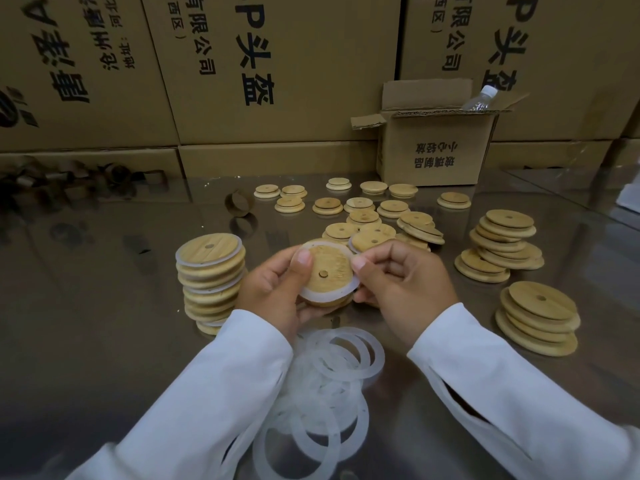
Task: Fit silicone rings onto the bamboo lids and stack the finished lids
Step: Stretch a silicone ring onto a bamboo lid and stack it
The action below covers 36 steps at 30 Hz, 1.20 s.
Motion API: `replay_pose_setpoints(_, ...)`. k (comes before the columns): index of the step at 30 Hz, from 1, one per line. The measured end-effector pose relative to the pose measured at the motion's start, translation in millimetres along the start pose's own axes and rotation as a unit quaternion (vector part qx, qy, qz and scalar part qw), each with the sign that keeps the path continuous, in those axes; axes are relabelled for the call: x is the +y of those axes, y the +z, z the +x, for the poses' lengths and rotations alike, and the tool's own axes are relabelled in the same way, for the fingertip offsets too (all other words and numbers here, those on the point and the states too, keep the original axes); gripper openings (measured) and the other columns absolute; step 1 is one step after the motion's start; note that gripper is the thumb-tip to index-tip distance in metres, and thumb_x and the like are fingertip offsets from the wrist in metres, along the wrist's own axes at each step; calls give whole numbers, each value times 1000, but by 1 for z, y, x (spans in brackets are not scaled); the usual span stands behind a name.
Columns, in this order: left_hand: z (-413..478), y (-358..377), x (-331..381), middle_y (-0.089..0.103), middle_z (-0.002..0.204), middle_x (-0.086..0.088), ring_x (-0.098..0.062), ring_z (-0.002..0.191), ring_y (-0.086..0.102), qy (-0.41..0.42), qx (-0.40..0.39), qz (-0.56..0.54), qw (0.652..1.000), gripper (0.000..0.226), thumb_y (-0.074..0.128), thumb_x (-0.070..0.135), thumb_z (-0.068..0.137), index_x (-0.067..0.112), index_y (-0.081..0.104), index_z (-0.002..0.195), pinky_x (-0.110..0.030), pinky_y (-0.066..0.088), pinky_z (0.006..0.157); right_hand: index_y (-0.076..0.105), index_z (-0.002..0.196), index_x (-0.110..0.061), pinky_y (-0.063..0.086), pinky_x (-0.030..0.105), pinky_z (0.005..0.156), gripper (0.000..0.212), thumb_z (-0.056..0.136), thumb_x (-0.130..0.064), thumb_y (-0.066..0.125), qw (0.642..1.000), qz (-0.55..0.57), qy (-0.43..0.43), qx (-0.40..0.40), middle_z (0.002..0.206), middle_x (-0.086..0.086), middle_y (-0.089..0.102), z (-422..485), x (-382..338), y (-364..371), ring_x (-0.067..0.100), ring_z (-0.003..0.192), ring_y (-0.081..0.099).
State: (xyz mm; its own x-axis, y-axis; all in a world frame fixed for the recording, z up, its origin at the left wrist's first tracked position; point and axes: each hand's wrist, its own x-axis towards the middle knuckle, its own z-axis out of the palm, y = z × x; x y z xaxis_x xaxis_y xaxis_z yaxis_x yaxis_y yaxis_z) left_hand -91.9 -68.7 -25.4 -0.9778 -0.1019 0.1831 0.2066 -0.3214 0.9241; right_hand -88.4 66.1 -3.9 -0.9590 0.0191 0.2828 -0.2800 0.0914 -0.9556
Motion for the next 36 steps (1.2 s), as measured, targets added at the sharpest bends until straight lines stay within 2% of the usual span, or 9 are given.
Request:
replay_pose_setpoints(7,-1,2,1,72,91,-6,-19,87,69,37,-16,-28,999,29,60,26,68,14,67,94,-27,56,64,54,86,-29,51,21,67,11,84,-22,63,998,-38,-18,38,84,-5,64,-8,10,7,10,76,63)
replay_pose_setpoints(12,0,1,1,73,93,-3,-16,90,69,43,-29,-69,996,32,59,24,69,14,65,99,-21,54,66,55,80,-28,49,14,64,10,83,-25,64,994,-33,-41,95,78,-8,63,-10,13,13,6,74,61)
replay_pose_setpoints(17,2,-4,-8,74,90,-1,-18,88,70,54,-34,55,996,42,70,37,57,23,65,97,-29,56,73,54,77,-30,45,8,62,12,85,-24,61,988,-57,-66,129,80,-17,59,-6,12,4,-3,78,57)
replay_pose_setpoints(20,3,-5,-12,74,83,-3,-20,82,70,41,-40,91,994,38,70,33,58,22,63,94,-33,54,74,56,76,-29,49,14,63,12,86,-24,61,991,-40,-44,124,80,-20,59,-4,12,1,-7,75,59)
replay_pose_setpoints(22,4,-6,-13,74,79,-1,-16,77,70,42,-46,117,991,25,69,23,67,19,61,91,-29,54,70,57,73,-31,47,7,58,15,85,-22,62,990,-48,-61,116,75,-22,59,-3,11,0,-16,74,56)
replay_pose_setpoints(25,3,-7,-11,74,74,4,-9,70,69,42,-51,129,989,15,65,11,77,17,61,89,-18,53,59,59,70,-34,45,6,58,19,84,-21,63,989,-72,-83,102,75,-21,61,-4,10,-1,-4,73,61)
replay_pose_setpoints(29,2,-6,-6,74,75,0,-13,70,69,45,-57,134,988,18,65,19,71,15,65,88,-23,56,60,59,70,-33,45,9,63,20,85,-20,63,991,-83,-74,74,78,-19,62,-4,11,1,-1,75,61)
replay_pose_setpoints(33,3,-8,-6,73,76,-1,-15,70,69,55,-53,141,987,30,66,29,61,15,65,88,-25,56,59,61,69,-26,42,2,56,18,85,-17,63,992,-73,-61,80,70,-16,60,0,13,-2,-13,69,55)
replay_pose_setpoints(36,3,-8,-7,73,77,-1,-15,72,69,46,-48,122,990,29,66,27,60,16,65,87,-25,56,59,59,71,-26,44,7,58,18,86,-16,61,993,-67,-48,79,73,-14,59,2,13,-2,-3,67,58)
